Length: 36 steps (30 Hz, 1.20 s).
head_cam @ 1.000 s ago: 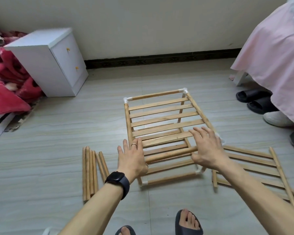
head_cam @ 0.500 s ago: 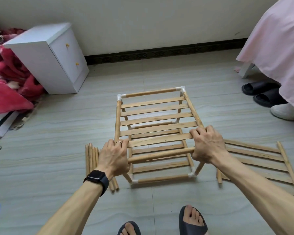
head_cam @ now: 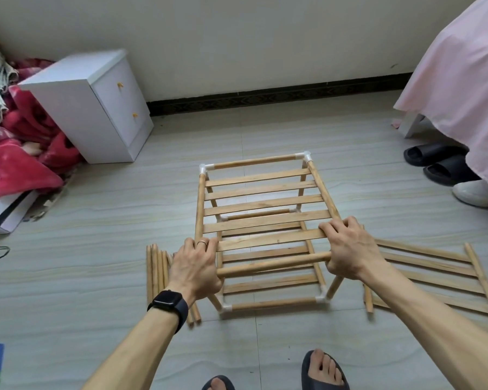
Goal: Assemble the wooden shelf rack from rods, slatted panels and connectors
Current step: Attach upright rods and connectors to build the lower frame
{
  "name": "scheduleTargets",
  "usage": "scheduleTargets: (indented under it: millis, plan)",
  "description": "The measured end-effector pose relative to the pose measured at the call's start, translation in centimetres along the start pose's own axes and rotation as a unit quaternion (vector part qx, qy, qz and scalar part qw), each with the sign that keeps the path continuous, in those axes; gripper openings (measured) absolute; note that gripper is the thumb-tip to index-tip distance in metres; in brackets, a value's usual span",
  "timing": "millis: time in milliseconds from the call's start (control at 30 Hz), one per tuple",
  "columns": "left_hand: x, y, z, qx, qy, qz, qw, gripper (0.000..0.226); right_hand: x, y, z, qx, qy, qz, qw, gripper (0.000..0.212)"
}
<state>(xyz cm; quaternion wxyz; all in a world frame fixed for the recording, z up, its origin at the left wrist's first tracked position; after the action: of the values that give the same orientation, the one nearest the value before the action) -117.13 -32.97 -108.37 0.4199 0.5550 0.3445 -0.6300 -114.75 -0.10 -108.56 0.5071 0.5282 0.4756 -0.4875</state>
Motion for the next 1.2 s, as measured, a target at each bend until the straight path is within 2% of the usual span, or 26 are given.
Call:
scheduleTargets:
  millis: [333,433,500,567,600,633,667,700,733,767,800,833,933,1033,1067,1133,1200]
  plan:
    - [0.2,-1.0,0.2,0.042,-0.011,-0.069,0.997,0.031,0.5,-0.5,-0.1,0.001,0.01,-0.055,0.998,0.054]
    - [0.3,-1.2,0.3,0.017,-0.003,-0.031,0.999,0.035,0.1,-0.5,0.0,0.009,0.009,-0.039,0.999,0.056]
    - [0.7,-0.9,0.7,0.008,0.003,-0.009,1.0,0.05,0.2,-0.4,-0.2,0.0,0.001,-0.006,1.0,0.067]
    - [0.8,-0.2,1.1,0.031,0.056,-0.016,0.998,0.085,0.3,0.4,-0.5,-0.02,-0.073,0.019,0.997,0.09]
    - [0.7,0.3,1.3,0.045,0.114,-0.023,0.992,0.101,0.2,0.8,-0.7,-0.019,-0.159,0.017,0.987,0.1]
    - [0.3,0.7,1.5,0.044,0.184,-0.03,0.982,0.108,0.0,1.1,-1.2,0.005,-0.268,0.008,0.963,0.106]
    - [0.1,0.9,1.7,0.025,0.254,-0.043,0.966,0.11,-0.1,1.2,-1.8,0.049,-0.388,-0.003,0.92,0.109]
    - [0.0,0.7,2.1,-0.014,0.319,-0.06,0.946,0.109,0.1,1.2,-2.4,0.1,-0.503,-0.009,0.858,0.107]
    - [0.0,0.4,2.4,-0.071,0.38,-0.071,0.92,0.106,0.4,1.0,-2.7,0.141,-0.597,-0.007,0.789,0.095]
    - [0.2,-0.2,2.6,-0.136,0.433,-0.069,0.888,0.102,0.8,0.7,-2.8,0.175,-0.667,0.003,0.724,0.072]
    - [0.7,-0.7,2.7,-0.198,0.489,-0.054,0.847,0.096,1.3,0.5,-2.6,0.202,-0.713,0.015,0.671,0.048]
    - [1.3,-1.1,2.6,-0.247,0.551,-0.04,0.796,0.088,1.6,0.4,-2.3,0.218,-0.735,0.026,0.641,0.036]
    - [3.1,-1.8,2.3,-0.323,0.706,-0.033,0.629,0.051,2.1,0.3,-1.3,0.217,-0.77,0.029,0.6,0.035]
    - [4.5,-1.7,2.9,-0.336,0.782,-0.033,0.523,0.026,2.6,0.4,-1.1,0.216,-0.794,0.017,0.568,0.032]
    - [4.7,-1.4,3.0,-0.338,0.803,-0.046,0.488,0.025,2.8,0.4,-1.1,0.219,-0.801,0.002,0.557,0.032]
    - [5.0,-0.7,2.8,-0.342,0.838,-0.096,0.414,0.037,3.5,0.5,-1.2,0.218,-0.82,-0.028,0.529,0.039]
    - [5.5,0.0,2.2,-0.342,0.85,-0.126,0.381,0.049,3.8,0.9,-1.1,0.207,-0.829,-0.034,0.518,0.046]
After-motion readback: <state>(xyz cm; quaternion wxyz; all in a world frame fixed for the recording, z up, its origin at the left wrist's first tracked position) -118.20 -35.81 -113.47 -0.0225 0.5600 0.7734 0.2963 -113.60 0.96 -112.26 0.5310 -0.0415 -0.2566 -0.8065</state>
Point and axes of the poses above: each hand's wrist, its own y-axis away from the middle knuckle, its own x-axis out of the palm, z = x × y, the point moved 4 cm from there along -y, towards the middle knuckle, and after that the axes turned 4 degrees about x, right-handed, at the moved point
